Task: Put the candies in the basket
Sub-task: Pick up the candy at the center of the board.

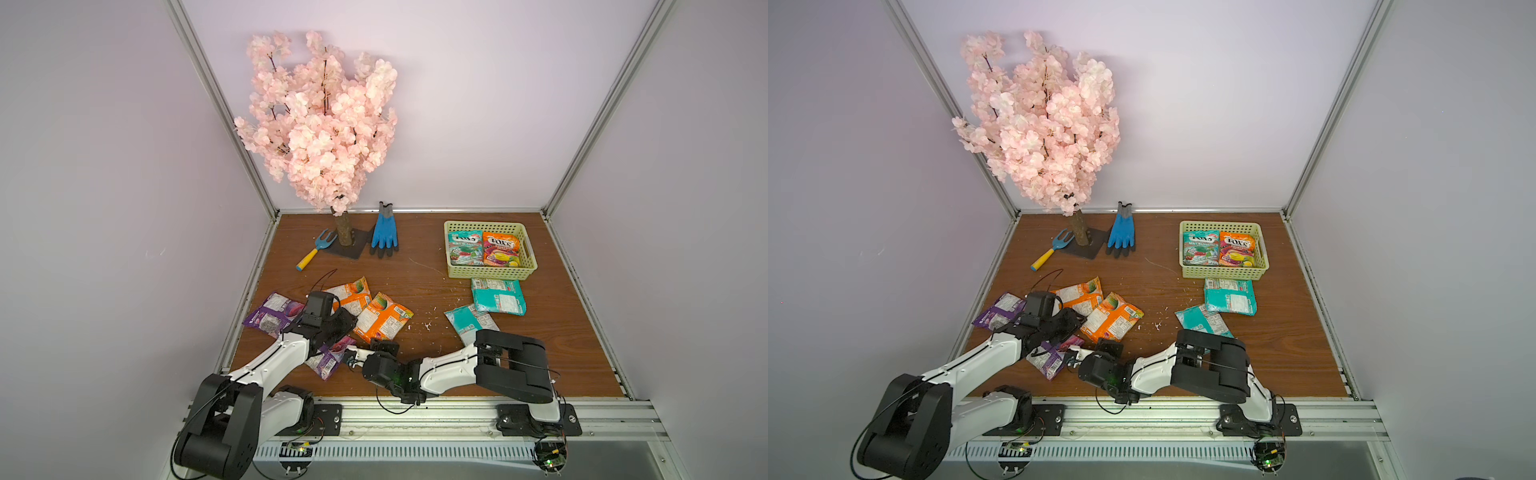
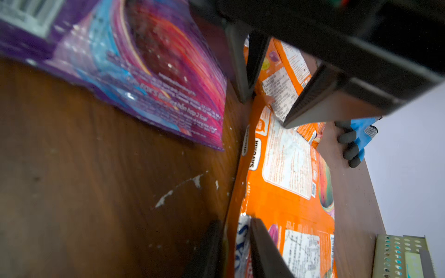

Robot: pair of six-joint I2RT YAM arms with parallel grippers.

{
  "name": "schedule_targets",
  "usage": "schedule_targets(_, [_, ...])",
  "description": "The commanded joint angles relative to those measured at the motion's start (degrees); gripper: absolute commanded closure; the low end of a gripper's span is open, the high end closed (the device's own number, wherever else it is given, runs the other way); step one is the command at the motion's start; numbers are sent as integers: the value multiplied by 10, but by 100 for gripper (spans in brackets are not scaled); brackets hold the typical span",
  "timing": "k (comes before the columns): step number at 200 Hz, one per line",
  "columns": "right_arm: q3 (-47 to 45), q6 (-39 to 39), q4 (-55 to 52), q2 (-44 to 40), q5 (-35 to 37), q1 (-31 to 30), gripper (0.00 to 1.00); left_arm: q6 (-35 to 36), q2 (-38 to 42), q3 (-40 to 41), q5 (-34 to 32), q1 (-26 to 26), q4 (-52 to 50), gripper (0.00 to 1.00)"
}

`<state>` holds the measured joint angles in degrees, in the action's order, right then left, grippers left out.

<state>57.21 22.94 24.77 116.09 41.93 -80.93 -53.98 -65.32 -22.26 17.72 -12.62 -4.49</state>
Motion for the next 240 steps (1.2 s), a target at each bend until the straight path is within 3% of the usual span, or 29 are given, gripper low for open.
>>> schedule_targets(1, [-10,39,42,2,52,3,84,-5,4,4,-7,9,-4,56])
schedule_targets(17, [-24,49,60,-15,61,9,100,-3,11,-4,-13,10,-14,56])
schedule_targets(65, [-60,53,41,-103,18,38,100,42,25,-70,-48,13,-42,49])
schedule_targets(97, [-81,67,12,-179,-21,66,100,148,23,-127,-33,14,-22,37])
schedule_targets(133, [-85,101,-37,-261,-79,105,100,166,26,-143,18,13,52,22])
schedule_targets(136, [-84,104,-44,-266,-83,110,100,164,28,-142,20,12,59,17])
schedule_targets(139, [-82,107,-52,-273,-87,115,100,164,29,-142,21,12,65,4])
schedule_targets(142, [-79,108,-60,-279,-91,119,100,164,30,-141,23,12,71,1])
schedule_targets(189, [-38,144,-192,-383,-192,218,100,189,67,-120,-13,-29,126,0])
schedule_targets(240, [-8,242,-223,-424,-206,313,100,237,65,-64,-71,-115,236,0])
